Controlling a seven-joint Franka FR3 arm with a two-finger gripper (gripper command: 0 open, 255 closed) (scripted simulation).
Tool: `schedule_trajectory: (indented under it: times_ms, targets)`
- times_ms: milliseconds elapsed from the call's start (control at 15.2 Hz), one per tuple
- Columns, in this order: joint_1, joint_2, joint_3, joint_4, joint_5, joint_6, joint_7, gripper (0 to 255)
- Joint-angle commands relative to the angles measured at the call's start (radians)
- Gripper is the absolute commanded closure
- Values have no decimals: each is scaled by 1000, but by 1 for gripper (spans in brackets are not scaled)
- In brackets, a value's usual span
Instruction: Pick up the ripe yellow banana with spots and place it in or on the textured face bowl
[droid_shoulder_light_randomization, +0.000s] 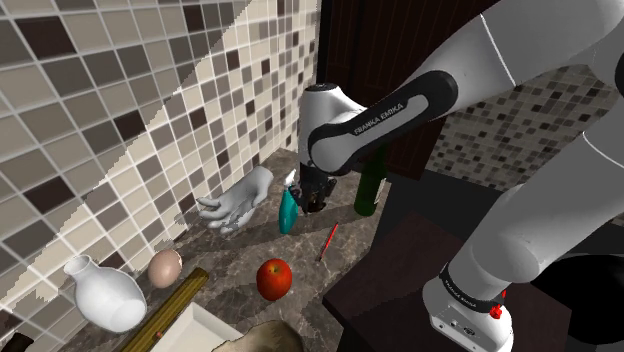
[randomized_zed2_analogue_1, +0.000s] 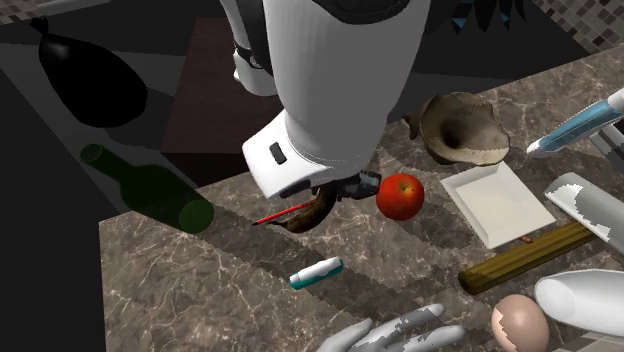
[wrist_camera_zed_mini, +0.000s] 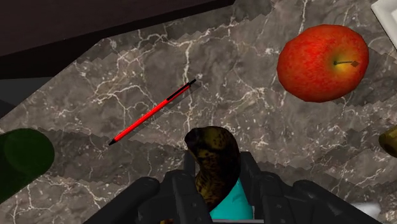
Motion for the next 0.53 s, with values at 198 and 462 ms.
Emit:
schedule_trajectory:
  times_ms: [198,462]
  targets:
    - [3,-51,-8,24,12,-74,-9,255]
    - [58,-81,56,0,49,-71,82,255]
